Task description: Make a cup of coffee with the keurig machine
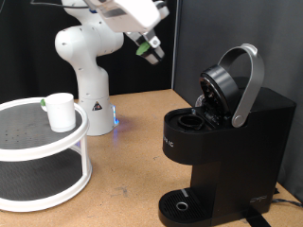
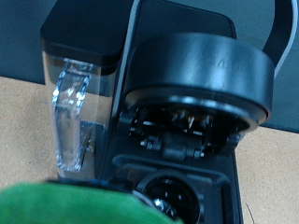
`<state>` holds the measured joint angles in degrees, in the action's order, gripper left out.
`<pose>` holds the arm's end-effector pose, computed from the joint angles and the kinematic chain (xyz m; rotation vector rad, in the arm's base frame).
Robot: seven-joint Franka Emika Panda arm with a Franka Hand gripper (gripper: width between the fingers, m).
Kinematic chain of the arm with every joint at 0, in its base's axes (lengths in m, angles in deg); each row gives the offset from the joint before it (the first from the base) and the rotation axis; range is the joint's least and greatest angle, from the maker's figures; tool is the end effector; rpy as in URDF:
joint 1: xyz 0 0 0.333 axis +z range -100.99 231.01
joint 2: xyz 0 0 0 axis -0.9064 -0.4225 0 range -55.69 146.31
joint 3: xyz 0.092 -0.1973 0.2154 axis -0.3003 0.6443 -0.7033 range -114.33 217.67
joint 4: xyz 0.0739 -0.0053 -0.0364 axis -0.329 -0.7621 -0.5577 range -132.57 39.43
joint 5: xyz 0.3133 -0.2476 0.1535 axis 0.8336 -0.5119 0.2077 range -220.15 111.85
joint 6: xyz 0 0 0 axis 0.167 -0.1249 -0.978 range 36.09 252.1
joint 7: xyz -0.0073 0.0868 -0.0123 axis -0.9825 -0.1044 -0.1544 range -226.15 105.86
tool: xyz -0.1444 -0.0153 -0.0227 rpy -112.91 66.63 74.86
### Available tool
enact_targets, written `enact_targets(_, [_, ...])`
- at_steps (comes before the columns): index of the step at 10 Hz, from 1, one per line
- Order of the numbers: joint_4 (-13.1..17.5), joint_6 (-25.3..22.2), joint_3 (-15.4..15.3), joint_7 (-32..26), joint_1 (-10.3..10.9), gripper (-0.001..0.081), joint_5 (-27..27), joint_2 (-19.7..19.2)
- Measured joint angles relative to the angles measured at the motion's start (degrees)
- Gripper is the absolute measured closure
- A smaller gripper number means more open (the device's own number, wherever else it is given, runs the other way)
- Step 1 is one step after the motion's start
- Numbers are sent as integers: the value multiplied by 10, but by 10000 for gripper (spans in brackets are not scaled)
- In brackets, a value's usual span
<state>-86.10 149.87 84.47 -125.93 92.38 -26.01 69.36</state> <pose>0.4952 -0.0083 0.4683 -2.2940 -1.1132 -0.5603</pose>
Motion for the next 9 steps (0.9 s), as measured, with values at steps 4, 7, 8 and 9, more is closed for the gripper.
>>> enact_targets(4, [17, 77, -29, 54, 11, 329, 15, -41])
enact_targets(7, [32, 80, -28, 55, 13, 329, 28, -59])
enact_targets(8, [33, 80, -28, 55, 13, 329, 28, -60])
enact_targets(9, [32, 80, -28, 55, 13, 329, 28, -60])
